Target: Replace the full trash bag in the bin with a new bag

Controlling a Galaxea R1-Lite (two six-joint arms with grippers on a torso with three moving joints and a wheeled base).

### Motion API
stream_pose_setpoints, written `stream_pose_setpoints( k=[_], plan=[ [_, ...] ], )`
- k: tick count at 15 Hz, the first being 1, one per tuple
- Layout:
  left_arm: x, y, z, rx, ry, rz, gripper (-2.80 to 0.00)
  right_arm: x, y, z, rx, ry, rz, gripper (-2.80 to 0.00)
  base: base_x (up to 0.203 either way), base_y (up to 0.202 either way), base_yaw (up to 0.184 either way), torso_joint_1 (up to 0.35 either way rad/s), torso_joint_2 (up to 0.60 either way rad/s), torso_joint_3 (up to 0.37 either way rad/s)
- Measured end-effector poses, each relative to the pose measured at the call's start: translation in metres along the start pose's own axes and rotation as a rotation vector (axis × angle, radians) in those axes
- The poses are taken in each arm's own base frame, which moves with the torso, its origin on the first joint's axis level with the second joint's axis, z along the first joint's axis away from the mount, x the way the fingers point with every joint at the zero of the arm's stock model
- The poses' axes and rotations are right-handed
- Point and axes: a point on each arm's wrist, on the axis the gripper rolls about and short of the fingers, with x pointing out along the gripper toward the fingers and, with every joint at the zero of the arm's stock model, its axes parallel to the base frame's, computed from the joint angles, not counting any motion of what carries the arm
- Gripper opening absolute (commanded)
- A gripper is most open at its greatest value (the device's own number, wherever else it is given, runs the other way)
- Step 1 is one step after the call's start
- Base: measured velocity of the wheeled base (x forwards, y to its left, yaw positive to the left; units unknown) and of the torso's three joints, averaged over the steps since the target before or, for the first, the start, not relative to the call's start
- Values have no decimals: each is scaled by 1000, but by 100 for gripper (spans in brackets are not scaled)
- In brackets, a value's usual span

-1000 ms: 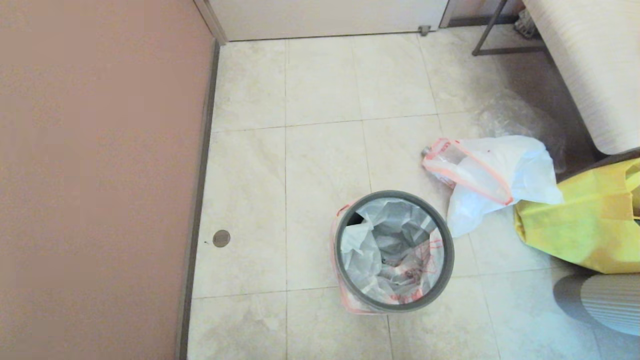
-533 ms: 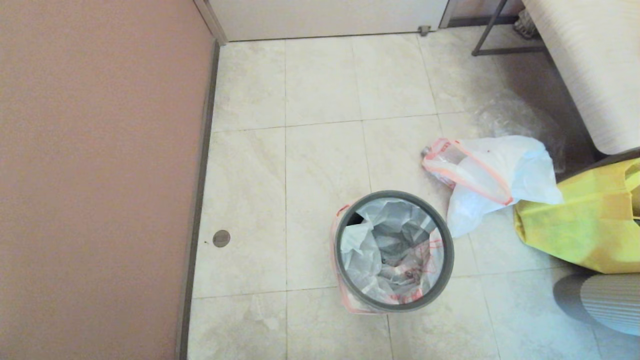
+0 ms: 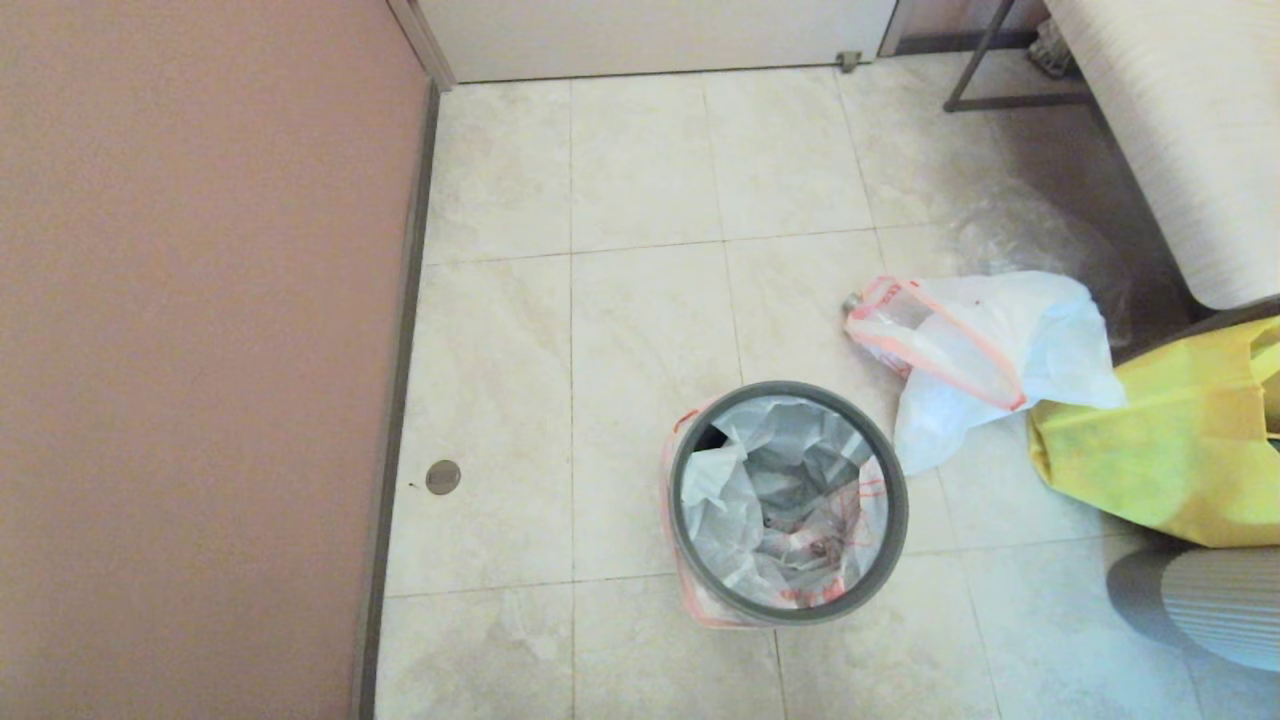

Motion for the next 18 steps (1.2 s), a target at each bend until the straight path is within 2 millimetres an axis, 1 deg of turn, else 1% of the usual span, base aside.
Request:
stream_pose_setpoints(
  k=[2, 18],
  plan=[
    [0, 0, 0, -20, -2, 2, -280, 0, 0, -1, 2, 3, 1, -280, 0, 0, 0, 0, 0, 0],
    [0, 0, 0, -20, -1, 1, -280, 0, 0, -1, 1, 4, 1, -280, 0, 0, 0, 0, 0, 0]
  ],
)
